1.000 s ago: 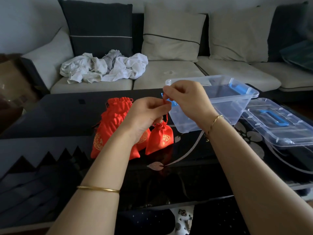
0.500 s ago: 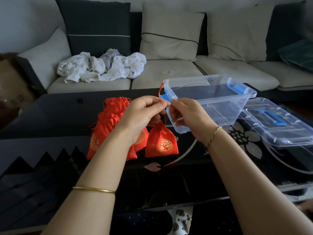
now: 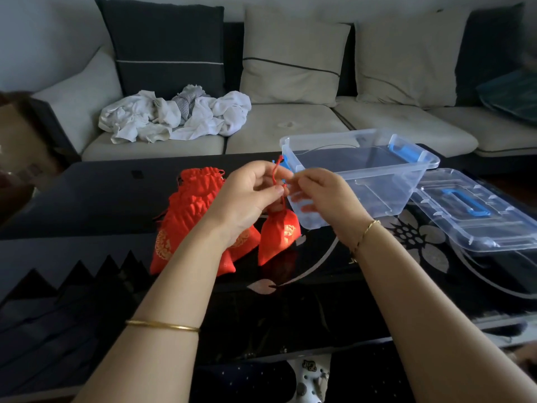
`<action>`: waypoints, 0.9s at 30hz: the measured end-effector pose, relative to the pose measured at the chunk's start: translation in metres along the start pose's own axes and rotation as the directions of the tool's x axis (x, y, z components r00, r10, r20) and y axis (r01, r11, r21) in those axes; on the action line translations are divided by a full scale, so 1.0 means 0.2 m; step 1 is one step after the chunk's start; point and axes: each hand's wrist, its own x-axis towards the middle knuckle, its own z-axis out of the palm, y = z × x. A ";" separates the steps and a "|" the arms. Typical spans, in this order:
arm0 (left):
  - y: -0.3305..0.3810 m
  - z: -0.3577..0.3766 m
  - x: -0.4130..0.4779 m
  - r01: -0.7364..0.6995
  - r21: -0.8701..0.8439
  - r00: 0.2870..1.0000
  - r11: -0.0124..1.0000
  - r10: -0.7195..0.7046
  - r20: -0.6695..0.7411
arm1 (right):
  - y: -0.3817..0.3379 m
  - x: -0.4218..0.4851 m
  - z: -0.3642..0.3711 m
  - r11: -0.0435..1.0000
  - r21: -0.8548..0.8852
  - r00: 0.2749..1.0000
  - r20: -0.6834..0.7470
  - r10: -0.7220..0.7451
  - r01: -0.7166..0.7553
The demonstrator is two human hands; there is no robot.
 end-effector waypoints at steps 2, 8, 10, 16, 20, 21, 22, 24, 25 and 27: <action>0.00 0.02 0.00 -0.148 0.191 0.988 0.970 0.155 -0.019 | 0.01 0.00 0.03 0.987 0.158 0.996 0.084 -0.026 0.012; -0.05 0.04 0.01 -0.328 0.545 0.880 0.771 0.459 -0.120 | 0.02 -0.01 0.05 0.955 0.259 0.968 0.238 0.083 -0.146; -0.05 0.04 0.01 -0.341 0.534 0.867 0.773 0.478 -0.138 | 0.02 -0.01 0.04 0.925 0.314 0.948 0.297 0.116 -0.212; -0.05 0.04 0.01 -0.312 0.400 0.884 0.862 0.417 -0.210 | 0.02 -0.02 0.04 0.906 0.352 0.939 0.322 0.118 -0.235; -0.07 0.03 0.01 -0.246 0.284 0.915 0.927 0.319 -0.248 | 0.01 -0.01 0.01 0.964 0.231 0.981 0.171 0.093 -0.132; -0.07 0.02 0.01 -0.223 0.253 0.926 0.941 0.286 -0.246 | 0.01 -0.02 0.00 0.979 0.175 0.988 0.136 0.079 -0.103; -0.08 0.02 0.01 -0.192 0.222 0.936 0.956 0.247 -0.250 | 0.01 -0.02 0.00 0.987 0.135 0.992 0.108 0.073 -0.087; -0.09 0.00 0.02 -0.116 0.182 0.946 0.976 0.164 -0.278 | 0.02 -0.02 -0.02 0.985 0.133 0.992 0.073 0.099 -0.108; -0.10 -0.01 0.02 -0.079 0.188 0.947 0.979 0.132 -0.291 | 0.03 -0.02 -0.02 0.980 0.150 0.990 0.063 0.126 -0.135; -0.12 -0.02 0.02 -0.017 0.282 0.945 0.959 0.108 -0.310 | 0.04 -0.02 -0.04 0.969 0.156 0.981 0.044 0.188 -0.193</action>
